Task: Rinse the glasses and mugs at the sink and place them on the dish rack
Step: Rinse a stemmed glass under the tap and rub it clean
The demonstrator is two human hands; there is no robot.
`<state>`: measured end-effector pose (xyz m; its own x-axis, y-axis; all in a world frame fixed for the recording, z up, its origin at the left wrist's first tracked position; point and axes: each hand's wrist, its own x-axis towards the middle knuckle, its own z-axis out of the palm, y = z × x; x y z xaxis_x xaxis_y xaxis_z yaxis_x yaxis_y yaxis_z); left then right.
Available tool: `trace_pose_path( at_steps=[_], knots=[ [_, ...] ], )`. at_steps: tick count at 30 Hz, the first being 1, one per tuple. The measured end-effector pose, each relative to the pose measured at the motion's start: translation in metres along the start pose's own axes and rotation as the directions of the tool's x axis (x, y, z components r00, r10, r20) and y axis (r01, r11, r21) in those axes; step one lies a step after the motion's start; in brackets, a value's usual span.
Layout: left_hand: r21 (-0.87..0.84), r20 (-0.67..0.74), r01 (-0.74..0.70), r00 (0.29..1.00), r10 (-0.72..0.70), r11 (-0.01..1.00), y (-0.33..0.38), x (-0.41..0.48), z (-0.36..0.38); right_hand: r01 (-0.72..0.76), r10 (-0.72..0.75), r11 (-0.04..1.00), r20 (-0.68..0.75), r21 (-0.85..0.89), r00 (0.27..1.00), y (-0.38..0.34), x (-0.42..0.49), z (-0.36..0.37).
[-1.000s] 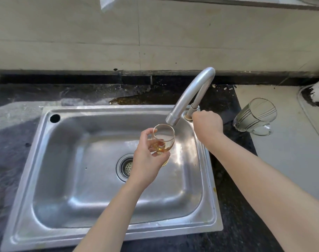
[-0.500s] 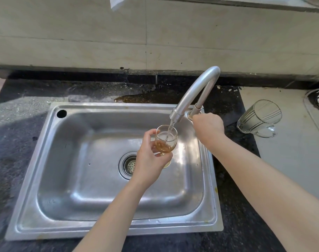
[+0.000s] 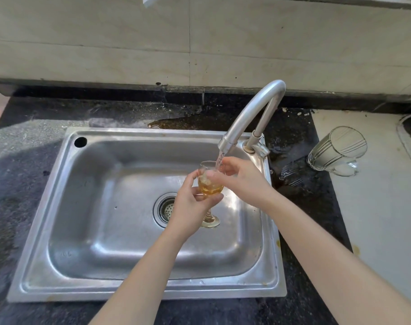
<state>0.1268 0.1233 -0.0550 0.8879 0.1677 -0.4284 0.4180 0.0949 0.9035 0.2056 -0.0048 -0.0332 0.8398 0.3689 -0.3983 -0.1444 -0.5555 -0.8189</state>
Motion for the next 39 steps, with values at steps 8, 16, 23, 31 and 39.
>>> trace_pose_path(
  at_steps=[8,16,23,31,39],
  knots=[
    [-0.065,0.147,0.110,0.984,-0.100,0.992,0.012,0.001,-0.014,-0.083,0.110,0.967,-0.099,0.243,0.989,-0.002,0.014,0.012],
    [-0.303,0.190,0.432,0.901,-0.391,0.849,0.036,0.014,-0.022,-0.035,0.139,0.919,-0.237,0.393,0.961,-0.013,0.023,0.027],
    [-0.234,0.032,0.415,0.907,-0.420,0.879,0.047,0.024,-0.023,-0.103,0.196,0.919,-0.213,0.381,0.957,-0.005,0.033,0.031],
    [-0.315,-0.143,0.139,0.971,-0.192,0.939,0.059,0.023,-0.014,-0.346,0.451,0.808,-0.122,0.478,0.884,-0.003,0.035,0.024],
    [-0.182,0.160,0.044,0.987,-0.015,0.982,0.065,0.021,0.008,-0.531,0.655,0.497,0.104,0.687,0.748,0.021,0.021,0.038]
  ],
)
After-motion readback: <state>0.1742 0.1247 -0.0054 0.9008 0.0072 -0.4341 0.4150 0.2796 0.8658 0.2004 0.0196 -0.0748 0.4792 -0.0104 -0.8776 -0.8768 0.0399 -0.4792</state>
